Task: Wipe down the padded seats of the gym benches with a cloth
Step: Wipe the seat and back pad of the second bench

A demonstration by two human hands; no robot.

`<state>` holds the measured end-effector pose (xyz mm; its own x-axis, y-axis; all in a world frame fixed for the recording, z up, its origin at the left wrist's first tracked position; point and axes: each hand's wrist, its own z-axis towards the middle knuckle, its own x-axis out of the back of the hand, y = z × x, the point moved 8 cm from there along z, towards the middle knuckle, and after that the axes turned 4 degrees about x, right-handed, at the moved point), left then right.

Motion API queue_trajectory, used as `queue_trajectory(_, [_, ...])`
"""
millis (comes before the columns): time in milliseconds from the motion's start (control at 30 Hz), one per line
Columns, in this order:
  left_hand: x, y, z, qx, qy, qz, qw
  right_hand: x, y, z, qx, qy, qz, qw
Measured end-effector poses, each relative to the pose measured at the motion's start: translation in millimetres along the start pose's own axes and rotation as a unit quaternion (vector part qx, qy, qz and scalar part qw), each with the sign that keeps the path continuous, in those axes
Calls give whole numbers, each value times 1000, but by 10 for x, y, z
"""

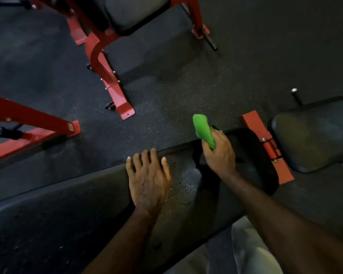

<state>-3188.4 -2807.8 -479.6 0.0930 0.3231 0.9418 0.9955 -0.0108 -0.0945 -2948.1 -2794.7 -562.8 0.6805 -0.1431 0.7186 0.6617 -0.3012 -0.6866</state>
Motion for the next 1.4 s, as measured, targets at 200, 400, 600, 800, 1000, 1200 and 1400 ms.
queue_trajectory(200, [-17, 29, 19, -12, -6, 2, 1000, -283, -786, -481, 228, -53, 41, 971])
queue_trajectory(400, [-43, 46, 44, -24, -9, 1, 1000, -204, -472, -191, -2, 17, 10, 1000])
queue_trajectory(600, [-41, 72, 47, -28, -8, 16, 999, -114, -461, -605, 242, -65, -3, 968])
queue_trajectory(800, [-45, 69, 62, -33, -4, 14, 999, -114, -471, -798, 54, 57, 51, 996])
queue_trajectory(1000, [-47, 96, 72, -53, -1, 11, 999, 78, -94, -896, 96, 41, -18, 994])
queue_trajectory(1200, [-23, 106, 63, -54, 10, 11, 998, -30, -520, -1397, 158, 13, 53, 986])
queue_trajectory(1400, [-24, 120, 56, -70, 20, -4, 997, 270, 363, -1224, -44, 136, 9, 990])
